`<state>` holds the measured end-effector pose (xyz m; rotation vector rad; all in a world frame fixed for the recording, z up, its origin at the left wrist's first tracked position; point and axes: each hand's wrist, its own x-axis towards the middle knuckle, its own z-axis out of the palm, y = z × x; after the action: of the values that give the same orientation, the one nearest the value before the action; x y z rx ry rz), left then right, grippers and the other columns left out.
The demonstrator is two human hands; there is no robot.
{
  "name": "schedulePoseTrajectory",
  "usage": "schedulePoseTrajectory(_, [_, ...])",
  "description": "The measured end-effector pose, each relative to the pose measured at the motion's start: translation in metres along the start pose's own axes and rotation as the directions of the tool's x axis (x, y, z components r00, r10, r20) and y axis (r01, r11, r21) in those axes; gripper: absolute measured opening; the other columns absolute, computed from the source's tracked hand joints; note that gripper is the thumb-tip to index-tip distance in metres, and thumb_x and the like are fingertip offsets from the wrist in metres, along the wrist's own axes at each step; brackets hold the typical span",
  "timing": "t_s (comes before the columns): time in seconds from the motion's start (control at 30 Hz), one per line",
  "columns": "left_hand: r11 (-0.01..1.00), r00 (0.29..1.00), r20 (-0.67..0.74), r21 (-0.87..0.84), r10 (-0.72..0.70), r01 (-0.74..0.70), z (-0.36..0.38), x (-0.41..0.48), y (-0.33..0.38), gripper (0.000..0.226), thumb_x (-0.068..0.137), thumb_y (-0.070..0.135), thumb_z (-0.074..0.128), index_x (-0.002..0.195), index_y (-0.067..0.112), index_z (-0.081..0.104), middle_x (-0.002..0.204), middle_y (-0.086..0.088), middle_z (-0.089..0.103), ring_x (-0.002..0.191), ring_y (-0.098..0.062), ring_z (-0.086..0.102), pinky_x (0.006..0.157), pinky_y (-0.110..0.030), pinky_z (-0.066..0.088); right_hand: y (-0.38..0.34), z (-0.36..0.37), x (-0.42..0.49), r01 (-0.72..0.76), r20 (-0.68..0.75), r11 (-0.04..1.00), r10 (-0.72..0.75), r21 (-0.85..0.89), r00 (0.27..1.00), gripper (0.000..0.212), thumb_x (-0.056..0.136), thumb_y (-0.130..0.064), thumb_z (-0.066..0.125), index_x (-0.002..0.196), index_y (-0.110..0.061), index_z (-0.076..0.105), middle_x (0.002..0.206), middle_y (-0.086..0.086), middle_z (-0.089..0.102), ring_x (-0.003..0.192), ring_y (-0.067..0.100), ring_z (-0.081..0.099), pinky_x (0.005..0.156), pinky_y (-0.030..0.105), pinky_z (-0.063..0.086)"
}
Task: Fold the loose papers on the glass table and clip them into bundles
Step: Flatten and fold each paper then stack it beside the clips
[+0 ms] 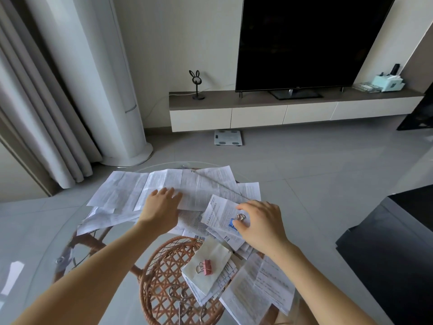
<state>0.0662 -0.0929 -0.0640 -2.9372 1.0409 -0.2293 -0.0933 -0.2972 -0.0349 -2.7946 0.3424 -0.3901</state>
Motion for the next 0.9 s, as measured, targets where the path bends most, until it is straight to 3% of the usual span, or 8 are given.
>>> schedulePoseTrajectory(0.07, [0.995,0.999,-0.046,-0.091,0.027,-0.031,0.000,-0.001,-0.005,0.030,0.088,0.013,0.057,0.117,0.015,0.064,0.112,-0.005,0.067,0.104,-0.026,0.060,0.092,-0.038,0.047,0.002,0.006,-0.001,0.022,-0.020,1.000,-0.022,-0.020,1.000,0.035,0.075,-0.043,0.059,0.102,-0.024,0.070,0.096,-0.007,0.069,0.093,0.021,0.063,0.081,0.033,0.034])
schedulePoseTrajectory(0.13, [0.991,0.995,-0.075,-0.115,0.065,-0.074,-0.001,0.000,-0.009,0.027,0.091,0.013,0.057,0.116,0.016,0.066,0.110,-0.002,0.068,0.103,-0.024,0.061,0.091,-0.039,0.047,0.002,0.008,-0.002,0.037,-0.006,0.997,-0.038,-0.064,0.999,0.034,0.078,-0.043,0.060,0.107,-0.025,0.068,0.100,-0.008,0.067,0.095,0.020,0.061,0.084,0.033,0.033])
schedulePoseTrajectory(0.27, [0.986,0.992,-0.012,-0.110,0.128,-0.129,-0.007,0.003,-0.015,0.031,0.098,0.022,0.048,0.128,0.022,0.059,0.121,0.005,0.062,0.116,-0.021,0.054,0.106,-0.047,0.034,0.003,0.014,-0.002,0.043,0.024,0.995,-0.041,-0.092,0.999,0.035,0.084,-0.041,0.057,0.116,-0.028,0.063,0.109,-0.008,0.063,0.101,0.018,0.056,0.091,0.033,0.030])
schedulePoseTrajectory(0.47, [0.998,0.998,0.016,0.017,0.054,-0.054,-0.033,0.020,-0.024,0.058,0.095,-0.003,0.040,0.147,0.024,0.035,0.153,0.004,0.033,0.144,-0.021,0.023,0.117,-0.048,0.009,0.003,0.015,-0.002,0.029,0.063,0.991,-0.021,-0.130,0.998,0.035,0.089,-0.043,0.053,0.120,-0.029,0.059,0.118,-0.008,0.060,0.107,0.018,0.053,0.095,0.034,0.027])
schedulePoseTrajectory(0.6, [0.999,0.997,-0.057,-0.018,-0.044,0.043,-0.064,0.027,-0.032,0.060,0.091,-0.008,0.037,0.145,0.019,0.039,0.152,0.000,0.035,0.143,-0.022,0.025,0.115,-0.046,0.014,-0.001,0.013,-0.001,0.004,0.098,0.989,0.010,-0.147,0.995,0.036,0.091,-0.041,0.050,0.124,-0.028,0.057,0.123,-0.006,0.058,0.113,0.019,0.050,0.099,0.034,0.024])
schedulePoseTrajectory(0.7, [0.990,0.963,-0.241,-0.110,-0.117,0.092,-0.085,0.029,-0.049,0.049,0.089,-0.009,0.041,0.132,0.011,0.054,0.142,-0.010,0.048,0.132,-0.028,0.042,0.107,-0.048,0.028,-0.002,0.013,0.000,-0.006,0.120,0.988,0.024,-0.152,0.993,0.035,0.091,-0.040,0.049,0.123,-0.028,0.058,0.123,-0.006,0.058,0.112,0.018,0.050,0.103,0.035,0.023])
schedulePoseTrajectory(0.8, [0.960,0.908,-0.346,-0.230,-0.235,0.161,-0.114,0.026,-0.061,0.030,0.096,0.002,0.043,0.119,0.007,0.062,0.119,-0.017,0.063,0.101,-0.039,0.058,0.083,-0.041,0.042,-0.003,0.011,0.000,-0.020,0.153,0.988,0.043,-0.151,0.987,0.034,0.091,-0.039,0.048,0.121,-0.028,0.058,0.123,-0.007,0.058,0.111,0.018,0.052,0.106,0.036,0.022])
schedulePoseTrajectory(0.9, [0.912,0.866,-0.369,-0.357,-0.338,0.204,-0.140,0.017,-0.068,0.027,0.101,0.015,0.039,0.106,0.001,0.062,0.089,-0.024,0.064,0.077,-0.041,0.056,0.064,-0.039,0.039,-0.004,0.011,0.001,-0.037,0.164,0.990,0.059,-0.135,0.985,0.032,0.090,-0.037,0.049,0.120,-0.027,0.059,0.121,-0.007,0.058,0.109,0.017,0.054,0.107,0.037,0.023])
